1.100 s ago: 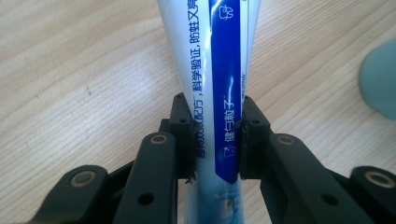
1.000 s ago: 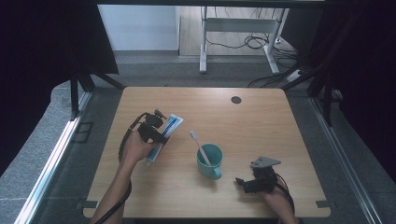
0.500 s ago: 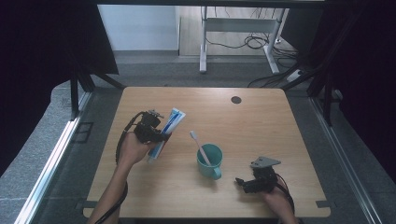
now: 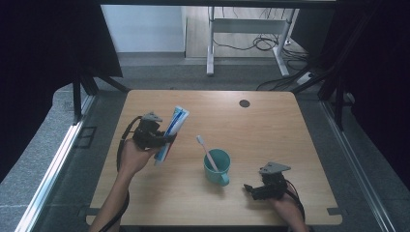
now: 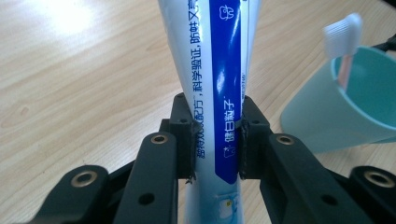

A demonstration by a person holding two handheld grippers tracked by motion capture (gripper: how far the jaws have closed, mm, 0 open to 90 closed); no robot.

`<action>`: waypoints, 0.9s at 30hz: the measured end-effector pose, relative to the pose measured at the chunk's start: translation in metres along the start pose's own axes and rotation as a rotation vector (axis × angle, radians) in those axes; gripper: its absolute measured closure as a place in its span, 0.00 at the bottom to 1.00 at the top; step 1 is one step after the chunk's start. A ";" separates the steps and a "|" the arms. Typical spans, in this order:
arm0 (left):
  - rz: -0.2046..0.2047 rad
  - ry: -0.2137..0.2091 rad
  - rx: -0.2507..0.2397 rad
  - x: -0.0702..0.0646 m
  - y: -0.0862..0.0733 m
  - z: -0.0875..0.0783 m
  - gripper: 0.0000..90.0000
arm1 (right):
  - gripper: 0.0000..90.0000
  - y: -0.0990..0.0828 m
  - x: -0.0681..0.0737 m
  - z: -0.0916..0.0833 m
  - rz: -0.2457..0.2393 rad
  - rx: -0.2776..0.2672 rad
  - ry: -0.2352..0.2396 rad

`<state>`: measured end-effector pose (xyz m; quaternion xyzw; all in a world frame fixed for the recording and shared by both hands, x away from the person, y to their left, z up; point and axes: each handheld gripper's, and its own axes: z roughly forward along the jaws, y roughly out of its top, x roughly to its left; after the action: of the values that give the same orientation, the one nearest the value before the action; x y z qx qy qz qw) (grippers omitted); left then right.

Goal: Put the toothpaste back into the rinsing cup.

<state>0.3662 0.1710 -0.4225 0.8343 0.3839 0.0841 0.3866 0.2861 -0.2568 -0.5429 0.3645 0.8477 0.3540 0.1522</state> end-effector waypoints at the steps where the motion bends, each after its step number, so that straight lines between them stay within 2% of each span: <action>1: 0.005 -0.003 -0.016 -0.001 -0.001 -0.002 0.81 | 0.07 0.000 0.000 0.000 -0.001 0.000 0.000; 4: 0.004 -0.012 -0.063 -0.002 -0.003 -0.007 0.81 | 0.07 0.000 0.000 0.000 0.002 -0.001 0.000; 11: 0.036 -0.036 -0.172 -0.005 -0.009 -0.017 0.81 | 0.07 0.000 0.000 0.000 -0.001 0.000 0.000; 18: 0.049 -0.052 -0.242 -0.009 -0.014 -0.024 0.81 | 0.07 0.000 0.000 0.000 -0.001 0.000 0.000; 27: 0.093 -0.066 -0.328 -0.020 -0.019 -0.030 0.81 | 0.07 0.000 0.000 0.000 -0.001 0.000 -0.001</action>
<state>0.3285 0.1825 -0.4118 0.7793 0.3134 0.1359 0.5254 0.2862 -0.2568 -0.5429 0.3642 0.8478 0.3540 0.1527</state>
